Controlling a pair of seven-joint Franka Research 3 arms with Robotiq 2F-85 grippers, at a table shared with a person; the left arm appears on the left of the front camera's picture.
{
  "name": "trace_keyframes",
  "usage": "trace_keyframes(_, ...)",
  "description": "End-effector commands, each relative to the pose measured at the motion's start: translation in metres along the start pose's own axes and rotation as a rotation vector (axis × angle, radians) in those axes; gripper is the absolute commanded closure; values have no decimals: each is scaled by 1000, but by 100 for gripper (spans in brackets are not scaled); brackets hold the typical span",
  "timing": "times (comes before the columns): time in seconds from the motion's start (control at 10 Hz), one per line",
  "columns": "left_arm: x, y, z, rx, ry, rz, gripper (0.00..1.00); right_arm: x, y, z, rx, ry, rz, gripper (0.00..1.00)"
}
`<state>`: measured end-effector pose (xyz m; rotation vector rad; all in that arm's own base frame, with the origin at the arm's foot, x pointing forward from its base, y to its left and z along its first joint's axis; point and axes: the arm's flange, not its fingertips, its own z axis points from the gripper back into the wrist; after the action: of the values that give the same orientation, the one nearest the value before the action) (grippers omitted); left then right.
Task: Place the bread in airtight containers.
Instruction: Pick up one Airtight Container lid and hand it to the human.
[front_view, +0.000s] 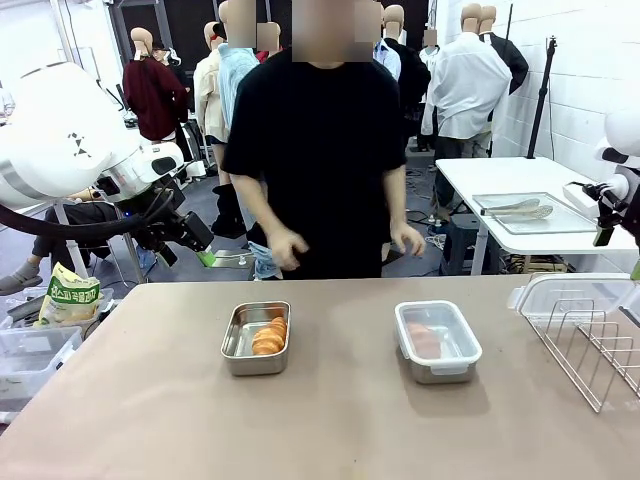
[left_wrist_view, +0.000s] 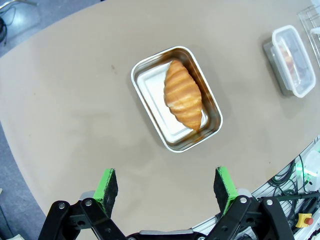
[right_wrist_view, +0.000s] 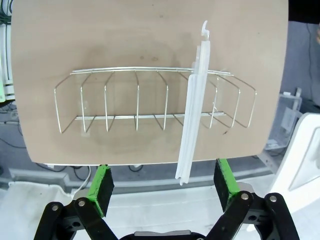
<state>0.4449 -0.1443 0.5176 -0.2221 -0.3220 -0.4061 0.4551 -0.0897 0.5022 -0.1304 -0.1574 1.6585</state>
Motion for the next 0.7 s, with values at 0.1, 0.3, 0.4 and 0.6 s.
trace_keyframes(0.1, 1, 0, 1, 1, -3, 0, 0, -1, 2, -2, 4, -2, 2, 0)
trace_keyframes(0.3, 1, 0, 1, 1, -3, 0, 0, -1, 2, -2, 4, -2, 2, 0)
trace_keyframes(0.4, 1, 0, 1, 1, -3, 0, 0, -1, 2, -2, 4, -2, 2, 0)
trace_keyframes(0.6, 1, 0, 1, 1, -3, 0, 0, -1, 2, -2, 4, -2, 2, 0)
